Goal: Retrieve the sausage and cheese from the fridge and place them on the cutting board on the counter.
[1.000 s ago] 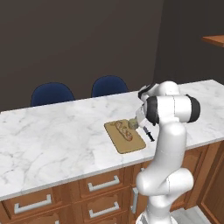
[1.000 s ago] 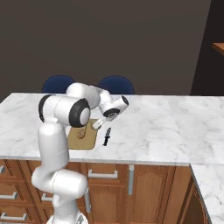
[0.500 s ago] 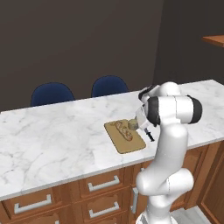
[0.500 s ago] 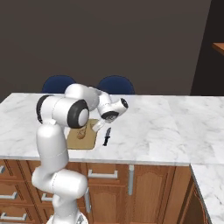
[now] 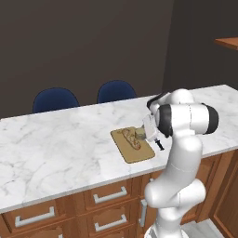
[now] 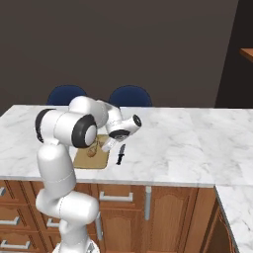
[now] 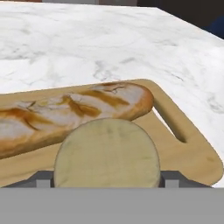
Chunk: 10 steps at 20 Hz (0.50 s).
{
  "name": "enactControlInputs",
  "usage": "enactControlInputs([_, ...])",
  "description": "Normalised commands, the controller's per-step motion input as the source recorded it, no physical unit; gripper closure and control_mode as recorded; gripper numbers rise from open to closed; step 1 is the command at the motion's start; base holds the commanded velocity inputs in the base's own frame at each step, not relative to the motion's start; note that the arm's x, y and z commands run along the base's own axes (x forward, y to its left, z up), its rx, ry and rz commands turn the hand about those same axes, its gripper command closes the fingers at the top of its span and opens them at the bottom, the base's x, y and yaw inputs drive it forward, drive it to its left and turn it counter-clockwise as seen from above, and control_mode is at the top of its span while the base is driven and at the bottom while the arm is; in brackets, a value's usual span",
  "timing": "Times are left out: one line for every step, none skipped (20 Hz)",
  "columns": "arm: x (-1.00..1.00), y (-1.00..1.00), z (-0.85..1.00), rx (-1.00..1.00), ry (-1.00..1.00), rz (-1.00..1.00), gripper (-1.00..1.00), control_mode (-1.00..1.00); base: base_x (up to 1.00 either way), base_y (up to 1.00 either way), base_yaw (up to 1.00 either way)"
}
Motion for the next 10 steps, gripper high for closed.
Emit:
enactControlInputs([-0.05,0.02,-0.03,0.0,-0.07,0.01,1.0,-1.0,0.0,0.0,0.0])
enactControlInputs([-0.02,0.02,0.0,0.0,-0.07,0.01,1.0,-1.0,0.0,0.0,0.0])
enactControlInputs([0.0,0.09,0.0,0.0,-0.06,0.01,1.0,-1.0,0.0,0.0,0.0])
enactControlInputs([0.0,0.09,0.0,0.0,-0.07,0.01,1.0,-1.0,0.0,0.0,0.0])
enactControlInputs([0.0,0.2,0.0,0.0,-0.06,0.02,1.0,-1.0,0.0,0.0,0.0])
enactControlInputs([0.0,0.21,0.0,0.0,-0.04,0.02,1.0,-1.0,0.0,0.0,0.0])
enactControlInputs([0.0,0.2,0.0,0.0,-0.04,0.03,1.0,-1.0,0.0,0.0,0.0])
enactControlInputs([0.0,0.17,0.0,0.0,-0.03,0.03,1.0,-1.0,0.0,0.0,0.0])
enactControlInputs([0.0,0.16,0.0,0.0,-0.01,0.03,1.0,-1.0,0.0,0.0,0.0])
enactControlInputs([0.0,0.19,0.0,0.0,-0.01,0.04,1.0,-1.0,0.0,0.0,0.0])
